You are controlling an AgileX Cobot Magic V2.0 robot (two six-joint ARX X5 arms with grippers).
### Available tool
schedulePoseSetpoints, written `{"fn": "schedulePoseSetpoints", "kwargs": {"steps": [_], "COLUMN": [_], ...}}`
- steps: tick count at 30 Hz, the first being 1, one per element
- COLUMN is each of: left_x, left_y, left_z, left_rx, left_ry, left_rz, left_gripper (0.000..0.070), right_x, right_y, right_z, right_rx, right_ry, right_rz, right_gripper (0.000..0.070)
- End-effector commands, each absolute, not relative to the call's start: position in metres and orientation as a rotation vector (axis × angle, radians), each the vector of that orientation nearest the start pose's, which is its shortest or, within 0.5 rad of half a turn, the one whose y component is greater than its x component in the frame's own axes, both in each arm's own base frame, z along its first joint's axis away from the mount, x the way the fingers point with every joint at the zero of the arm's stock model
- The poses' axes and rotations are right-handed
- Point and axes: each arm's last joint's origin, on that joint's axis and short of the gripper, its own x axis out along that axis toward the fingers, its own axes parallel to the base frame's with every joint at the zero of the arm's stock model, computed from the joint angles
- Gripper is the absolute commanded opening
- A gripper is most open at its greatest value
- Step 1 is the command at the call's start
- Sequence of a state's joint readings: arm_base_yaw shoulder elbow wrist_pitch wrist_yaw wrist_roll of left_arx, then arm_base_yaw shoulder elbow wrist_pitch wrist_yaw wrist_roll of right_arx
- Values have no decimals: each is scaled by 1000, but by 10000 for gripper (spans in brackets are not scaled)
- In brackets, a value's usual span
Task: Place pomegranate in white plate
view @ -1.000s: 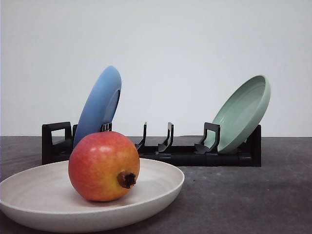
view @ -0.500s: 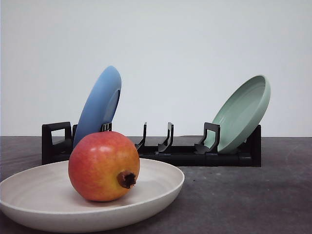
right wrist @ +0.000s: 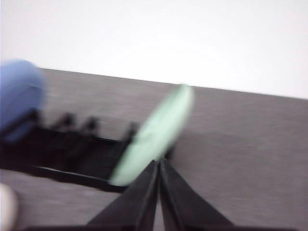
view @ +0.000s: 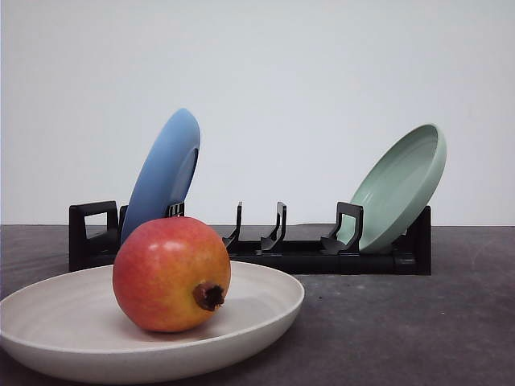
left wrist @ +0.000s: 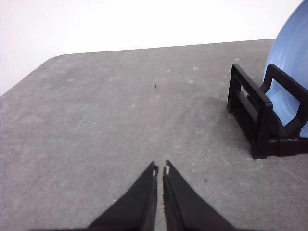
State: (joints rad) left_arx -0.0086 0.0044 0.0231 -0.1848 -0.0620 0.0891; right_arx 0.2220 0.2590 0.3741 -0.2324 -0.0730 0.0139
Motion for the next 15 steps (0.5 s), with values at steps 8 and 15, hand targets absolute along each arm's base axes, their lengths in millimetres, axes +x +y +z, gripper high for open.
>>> {"fn": "schedulePoseSetpoints", "kwargs": {"steps": [8, 15], "left_x": [96, 96], "left_y": [1, 1], "left_z": [149, 149], "left_rx": [98, 98], "left_ry": [180, 180], "left_rz": [44, 44], "left_gripper": [0, 0], "right_x": [99, 97], "right_y": [7, 2], "right_z": [182, 155], "right_rx": [-133, -136], "right_ry": [95, 116], "right_rz": [87, 20], "right_gripper": [3, 3]}}
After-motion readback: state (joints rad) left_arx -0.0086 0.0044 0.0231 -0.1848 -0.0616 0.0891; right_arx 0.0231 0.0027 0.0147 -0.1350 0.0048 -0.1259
